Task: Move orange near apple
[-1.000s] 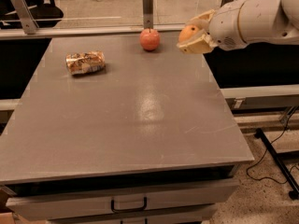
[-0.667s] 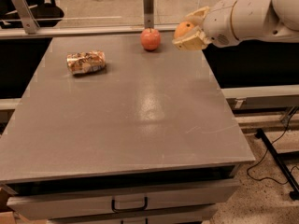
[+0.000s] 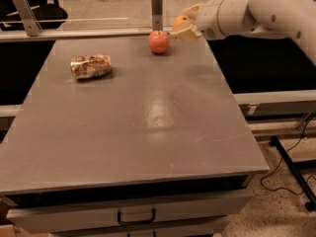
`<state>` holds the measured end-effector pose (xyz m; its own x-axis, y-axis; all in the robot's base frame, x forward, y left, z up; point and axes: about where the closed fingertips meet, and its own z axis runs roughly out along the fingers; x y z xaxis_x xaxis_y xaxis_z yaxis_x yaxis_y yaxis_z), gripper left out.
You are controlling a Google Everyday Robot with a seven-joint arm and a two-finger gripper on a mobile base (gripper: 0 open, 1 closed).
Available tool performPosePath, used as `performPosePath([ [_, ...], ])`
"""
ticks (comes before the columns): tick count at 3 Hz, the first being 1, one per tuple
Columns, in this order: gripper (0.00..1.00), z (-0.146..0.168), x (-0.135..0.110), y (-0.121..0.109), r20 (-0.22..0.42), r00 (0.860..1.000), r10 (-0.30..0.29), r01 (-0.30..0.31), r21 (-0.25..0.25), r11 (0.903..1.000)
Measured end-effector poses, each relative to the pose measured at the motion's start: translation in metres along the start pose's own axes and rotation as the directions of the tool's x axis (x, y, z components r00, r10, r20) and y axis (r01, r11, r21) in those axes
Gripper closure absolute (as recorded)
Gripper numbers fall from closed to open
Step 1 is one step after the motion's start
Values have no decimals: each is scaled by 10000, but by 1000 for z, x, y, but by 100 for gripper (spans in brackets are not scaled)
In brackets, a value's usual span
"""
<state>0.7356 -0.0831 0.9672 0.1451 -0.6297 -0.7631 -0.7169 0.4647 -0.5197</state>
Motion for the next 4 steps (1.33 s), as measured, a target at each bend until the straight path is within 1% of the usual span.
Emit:
performPosePath([
  [1, 100, 27, 24, -6, -342, 9974, 640, -638, 74, 9979],
  [2, 100, 45, 45, -1, -531, 9889, 1386, -1389, -11, 9903],
  [3, 82, 63, 54, 6, -598, 9815, 1818, -1834, -225, 9828],
  [4, 58, 76, 64, 7, -762, 9747, 2101, -2128, -292, 9767],
])
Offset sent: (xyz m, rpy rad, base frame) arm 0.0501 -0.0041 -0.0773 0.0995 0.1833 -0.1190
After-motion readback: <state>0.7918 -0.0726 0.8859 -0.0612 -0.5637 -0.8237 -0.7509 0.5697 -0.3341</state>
